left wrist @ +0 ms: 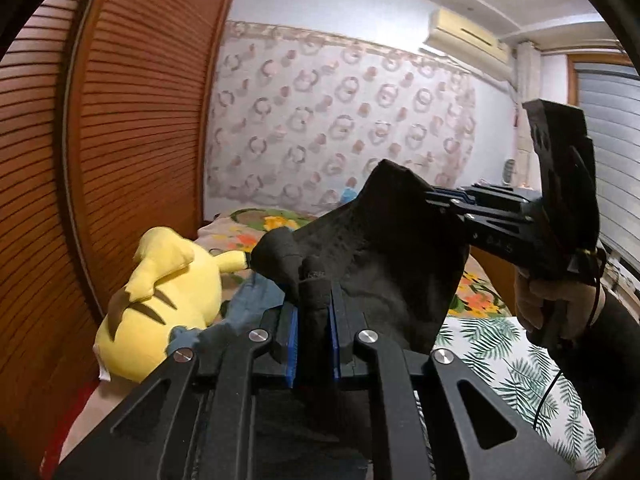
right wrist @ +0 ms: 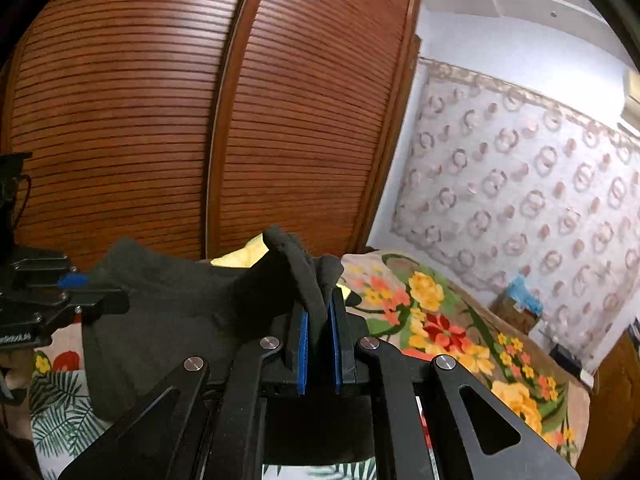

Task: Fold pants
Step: 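Carry the black garment over the blue jeans stack with both grippers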

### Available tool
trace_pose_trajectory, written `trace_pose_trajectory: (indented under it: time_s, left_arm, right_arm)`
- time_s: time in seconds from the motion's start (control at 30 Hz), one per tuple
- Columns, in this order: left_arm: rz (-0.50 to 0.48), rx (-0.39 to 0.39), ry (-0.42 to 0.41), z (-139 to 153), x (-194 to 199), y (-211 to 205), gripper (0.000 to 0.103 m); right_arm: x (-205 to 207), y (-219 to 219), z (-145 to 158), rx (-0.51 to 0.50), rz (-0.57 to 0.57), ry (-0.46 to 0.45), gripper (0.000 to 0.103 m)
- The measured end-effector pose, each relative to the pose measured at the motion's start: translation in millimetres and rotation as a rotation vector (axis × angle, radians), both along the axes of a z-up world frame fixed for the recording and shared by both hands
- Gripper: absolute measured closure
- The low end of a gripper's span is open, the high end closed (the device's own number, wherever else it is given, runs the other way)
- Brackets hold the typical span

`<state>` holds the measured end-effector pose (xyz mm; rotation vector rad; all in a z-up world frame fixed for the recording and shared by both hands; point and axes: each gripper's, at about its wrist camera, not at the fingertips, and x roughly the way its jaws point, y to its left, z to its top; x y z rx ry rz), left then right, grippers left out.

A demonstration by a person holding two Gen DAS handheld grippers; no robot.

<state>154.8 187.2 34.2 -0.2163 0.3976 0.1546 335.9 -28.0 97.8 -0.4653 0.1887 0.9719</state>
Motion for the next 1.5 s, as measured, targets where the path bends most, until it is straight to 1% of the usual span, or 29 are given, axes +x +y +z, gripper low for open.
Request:
trace_pose_trajectory:
  time_s: [0.2,0.3,0.43,0.67,0.7,0.73,0.77,0.8,0.83,0.87,0.9,0.93,1.07,1.23,1.33,1.43,1.5]
  left_arm:
    - [0.042,-0.021,0.016,-9,-1,7,0.09]
    - [0.059,-0.018,0.033,-14,-3,10,0.09]
    - [0.066,-0.023,0.048,-17,-3,13,0.088]
    - [0.074,-0.012,0.06,-20,-2,12,0.086]
    - [0.075,-0.013,0.061,-20,-1,11,0.084]
    - [0.076,-0.015,0.062,-21,-1,11,0.083]
    - [0.075,-0.018,0.062,-21,-2,12,0.082]
    - [0.074,-0.018,0.06,-21,-2,12,0.078]
    - [0.075,-0.019,0.057,-21,-2,13,0.072]
    - [0.081,-0.017,0.049,-20,-4,13,0.069]
    - [0.085,-0.015,0.043,-20,-5,14,0.06]
    - [0.091,-0.012,0.034,-19,-6,14,0.054]
    - [0.1,-0.001,0.043,-21,-4,15,0.053]
    - [0.141,0.061,0.093,-27,0,11,0.053]
    - [0.152,0.071,0.139,-34,2,14,0.053]
    - [0.156,0.047,0.169,-42,1,19,0.053]
    - [0.153,0.042,0.18,-45,1,20,0.053]
  right_arm:
    - [19,29,-8,-0.066,0.042,-0.01,0.094]
    - [26,38,-12,-0.072,0.053,-0.006,0.094]
    - [30,39,-15,-0.076,0.065,0.006,0.094]
    - [38,49,-17,-0.085,0.047,0.028,0.094]
    - [38,50,-18,-0.09,0.043,0.03,0.092]
    - [37,51,-17,-0.097,0.034,0.026,0.087]
    - [37,52,-17,-0.1,0.024,0.02,0.085]
    - [36,53,-17,-0.101,0.017,0.018,0.081]
    - [35,52,-16,-0.097,0.013,0.021,0.078]
    - [35,51,-14,-0.09,0.01,0.027,0.072]
    - [34,49,-13,-0.079,0.007,0.032,0.064]
    - [33,46,-10,-0.065,0.006,0.039,0.063]
    - [29,33,-6,-0.041,0.034,0.084,0.063]
    - [38,16,-16,-0.049,0.041,0.144,0.063]
    - [54,15,-25,-0.077,0.004,0.175,0.063]
    - [71,22,-34,-0.1,-0.054,0.208,0.063]
    - [79,24,-38,-0.096,-0.074,0.237,0.063]
